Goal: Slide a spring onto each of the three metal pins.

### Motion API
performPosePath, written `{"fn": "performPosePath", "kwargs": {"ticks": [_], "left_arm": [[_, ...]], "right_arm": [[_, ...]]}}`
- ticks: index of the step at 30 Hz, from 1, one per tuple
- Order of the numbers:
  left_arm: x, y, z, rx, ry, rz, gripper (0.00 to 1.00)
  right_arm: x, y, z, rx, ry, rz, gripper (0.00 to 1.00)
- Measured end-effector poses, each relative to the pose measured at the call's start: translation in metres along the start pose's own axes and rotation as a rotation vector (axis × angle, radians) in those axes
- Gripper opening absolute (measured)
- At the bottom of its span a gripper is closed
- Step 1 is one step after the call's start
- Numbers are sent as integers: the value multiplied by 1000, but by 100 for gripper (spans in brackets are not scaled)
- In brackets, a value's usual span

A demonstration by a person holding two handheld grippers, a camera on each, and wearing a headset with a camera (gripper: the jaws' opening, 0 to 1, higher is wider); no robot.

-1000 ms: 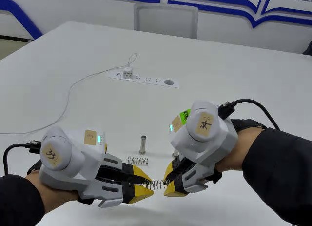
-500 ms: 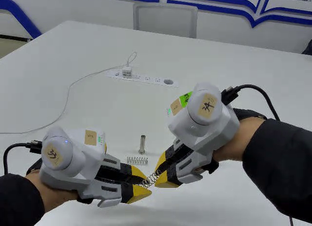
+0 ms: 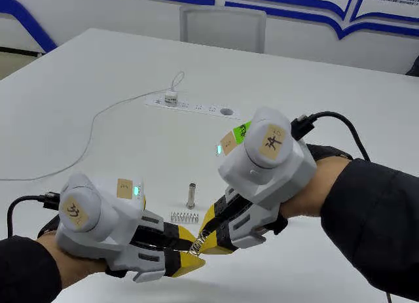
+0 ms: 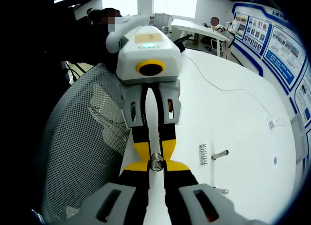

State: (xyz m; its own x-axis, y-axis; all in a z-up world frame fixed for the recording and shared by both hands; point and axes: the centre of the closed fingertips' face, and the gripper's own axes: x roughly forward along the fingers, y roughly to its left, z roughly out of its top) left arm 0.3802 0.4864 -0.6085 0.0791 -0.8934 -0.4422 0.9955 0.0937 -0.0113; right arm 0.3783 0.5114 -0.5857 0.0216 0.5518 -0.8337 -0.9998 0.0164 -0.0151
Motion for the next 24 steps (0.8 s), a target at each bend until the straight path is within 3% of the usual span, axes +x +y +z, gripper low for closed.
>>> {"fn": "performPosePath", "kwargs": {"ticks": [10, 24], "left_arm": [[-5, 5, -2, -23, -6, 30, 20], [-24, 18, -9, -69, -23, 110, 29]], "right_arm": [[-10, -10, -9, 10, 26, -23, 12], [-40, -38, -40, 66, 89, -100, 12]]}}
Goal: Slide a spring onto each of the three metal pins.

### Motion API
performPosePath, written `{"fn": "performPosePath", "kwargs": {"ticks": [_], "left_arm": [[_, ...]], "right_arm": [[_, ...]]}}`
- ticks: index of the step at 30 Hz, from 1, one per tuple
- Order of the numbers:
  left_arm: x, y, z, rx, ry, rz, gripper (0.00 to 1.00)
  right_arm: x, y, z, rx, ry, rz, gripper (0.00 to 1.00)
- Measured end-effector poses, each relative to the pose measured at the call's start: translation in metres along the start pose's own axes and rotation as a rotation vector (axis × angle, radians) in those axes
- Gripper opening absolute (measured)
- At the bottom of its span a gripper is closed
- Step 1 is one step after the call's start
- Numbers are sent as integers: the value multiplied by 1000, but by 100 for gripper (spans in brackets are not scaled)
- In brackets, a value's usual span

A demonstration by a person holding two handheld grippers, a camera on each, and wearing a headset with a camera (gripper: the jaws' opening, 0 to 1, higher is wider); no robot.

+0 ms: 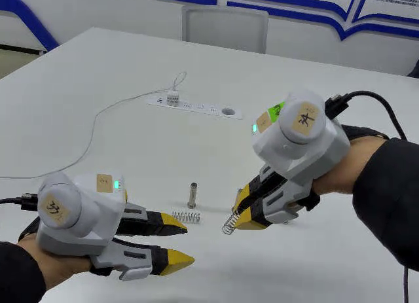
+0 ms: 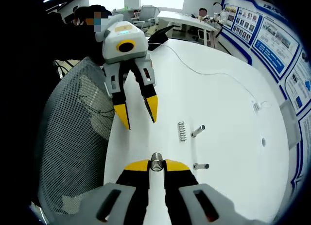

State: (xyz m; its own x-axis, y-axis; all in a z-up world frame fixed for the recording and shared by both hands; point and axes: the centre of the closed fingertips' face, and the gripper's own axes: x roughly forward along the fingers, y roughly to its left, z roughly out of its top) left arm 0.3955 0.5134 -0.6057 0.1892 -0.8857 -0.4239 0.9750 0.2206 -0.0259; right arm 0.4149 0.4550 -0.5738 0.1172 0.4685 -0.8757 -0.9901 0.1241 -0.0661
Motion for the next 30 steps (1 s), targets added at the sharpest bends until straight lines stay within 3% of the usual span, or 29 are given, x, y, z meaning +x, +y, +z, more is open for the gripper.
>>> {"fn": "performPosePath", "kwargs": {"ticks": [7, 19, 30], "left_arm": [[-7, 6, -2, -32, -15, 32, 32], [-11, 8, -3, -53, -26, 63, 36], [-14, 10, -6, -69, -26, 79, 41]], "right_arm": [[-10, -26, -11, 28, 31, -45, 12], [-8, -70, -25, 58, 105, -115, 12], [7, -90, -30, 67, 151, -121, 12]]}}
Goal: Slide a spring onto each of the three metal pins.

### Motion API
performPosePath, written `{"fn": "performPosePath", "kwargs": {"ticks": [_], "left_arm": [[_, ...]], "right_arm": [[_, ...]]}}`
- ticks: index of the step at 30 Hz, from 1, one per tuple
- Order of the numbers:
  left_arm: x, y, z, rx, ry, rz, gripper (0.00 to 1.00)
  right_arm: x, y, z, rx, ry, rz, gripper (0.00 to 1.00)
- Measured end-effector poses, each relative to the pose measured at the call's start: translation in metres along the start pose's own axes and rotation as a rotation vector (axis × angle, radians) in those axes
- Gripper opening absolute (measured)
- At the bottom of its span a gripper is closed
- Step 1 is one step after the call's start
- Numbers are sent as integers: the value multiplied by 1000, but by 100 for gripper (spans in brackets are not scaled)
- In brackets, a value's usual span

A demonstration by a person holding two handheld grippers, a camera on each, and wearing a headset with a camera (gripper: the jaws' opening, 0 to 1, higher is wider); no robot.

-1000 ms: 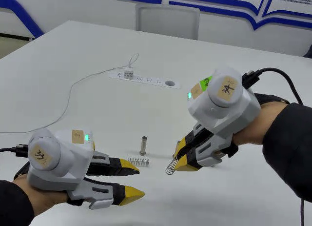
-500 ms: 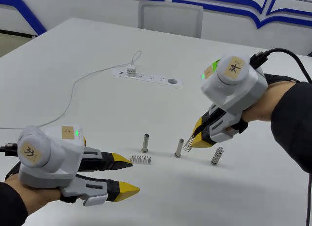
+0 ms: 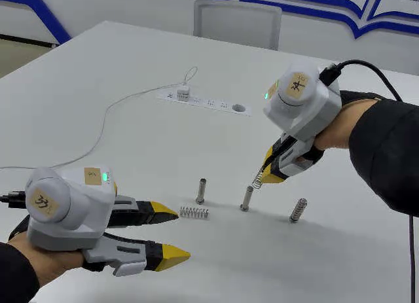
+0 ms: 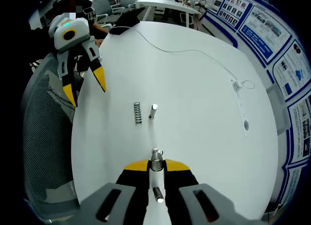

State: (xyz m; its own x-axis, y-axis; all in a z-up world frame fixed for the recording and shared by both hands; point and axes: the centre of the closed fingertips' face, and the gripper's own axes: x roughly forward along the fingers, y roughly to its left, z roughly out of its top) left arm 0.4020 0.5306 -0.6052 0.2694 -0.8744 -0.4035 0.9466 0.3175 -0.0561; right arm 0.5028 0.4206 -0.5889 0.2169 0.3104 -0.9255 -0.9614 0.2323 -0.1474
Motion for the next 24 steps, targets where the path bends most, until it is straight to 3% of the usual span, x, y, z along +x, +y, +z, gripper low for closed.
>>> {"fn": "performPosePath", "kwargs": {"ticks": [24], "left_arm": [[-6, 7, -10, -29, 8, 32, 44]], "right_arm": [[28, 0, -3, 4, 67, 38, 12]]}}
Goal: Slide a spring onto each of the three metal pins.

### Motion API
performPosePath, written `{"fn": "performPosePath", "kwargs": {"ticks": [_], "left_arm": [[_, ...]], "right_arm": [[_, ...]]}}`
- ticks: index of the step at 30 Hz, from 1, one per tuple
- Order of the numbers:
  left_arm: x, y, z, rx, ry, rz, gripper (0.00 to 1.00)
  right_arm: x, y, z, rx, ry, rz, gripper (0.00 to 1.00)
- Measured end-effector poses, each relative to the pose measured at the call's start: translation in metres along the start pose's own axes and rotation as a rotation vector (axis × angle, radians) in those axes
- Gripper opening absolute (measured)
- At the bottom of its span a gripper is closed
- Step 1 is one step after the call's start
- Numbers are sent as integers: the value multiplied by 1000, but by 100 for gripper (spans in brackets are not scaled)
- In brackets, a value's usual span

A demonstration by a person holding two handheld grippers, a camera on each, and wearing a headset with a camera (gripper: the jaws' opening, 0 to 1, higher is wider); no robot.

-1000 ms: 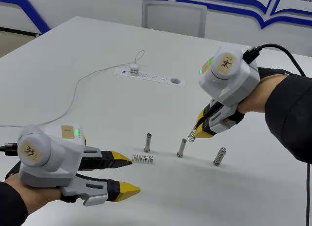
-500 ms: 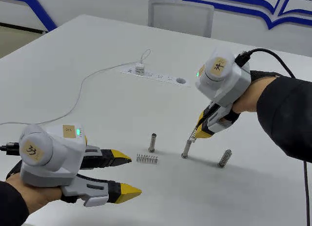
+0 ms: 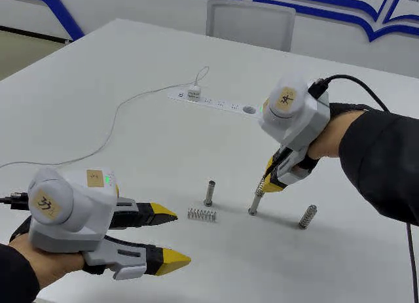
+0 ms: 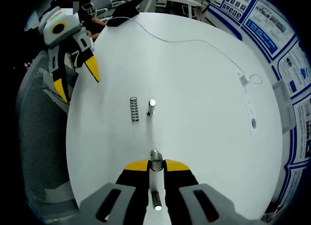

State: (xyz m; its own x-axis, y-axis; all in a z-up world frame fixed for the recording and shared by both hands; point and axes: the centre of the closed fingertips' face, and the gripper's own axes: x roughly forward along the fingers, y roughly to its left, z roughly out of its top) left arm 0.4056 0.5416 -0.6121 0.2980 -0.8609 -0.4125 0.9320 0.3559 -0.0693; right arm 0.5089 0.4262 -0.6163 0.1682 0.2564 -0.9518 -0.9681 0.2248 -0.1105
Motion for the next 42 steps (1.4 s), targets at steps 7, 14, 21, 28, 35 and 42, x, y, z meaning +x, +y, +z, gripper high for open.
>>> {"fn": "performPosePath", "kwargs": {"ticks": [7, 14, 21, 28, 35, 42], "left_arm": [[-1, 1, -2, -4, 3, 5, 44], [-2, 2, -3, -8, 6, 11, 44], [-3, 3, -3, -9, 8, 13, 44], [-2, 4, -3, -8, 8, 14, 43], [-3, 3, -1, -5, 4, 17, 44], [-3, 3, -1, 0, 6, 18, 43]], "right_arm": [[13, 3, -2, 14, 25, 14, 12], [27, 2, -7, 29, 48, 29, 12], [41, 3, -10, 30, 69, 25, 12], [46, 5, -13, 34, 80, 29, 12], [43, 5, -11, 33, 61, 16, 16], [33, 6, -10, 25, 44, -4, 20]]}}
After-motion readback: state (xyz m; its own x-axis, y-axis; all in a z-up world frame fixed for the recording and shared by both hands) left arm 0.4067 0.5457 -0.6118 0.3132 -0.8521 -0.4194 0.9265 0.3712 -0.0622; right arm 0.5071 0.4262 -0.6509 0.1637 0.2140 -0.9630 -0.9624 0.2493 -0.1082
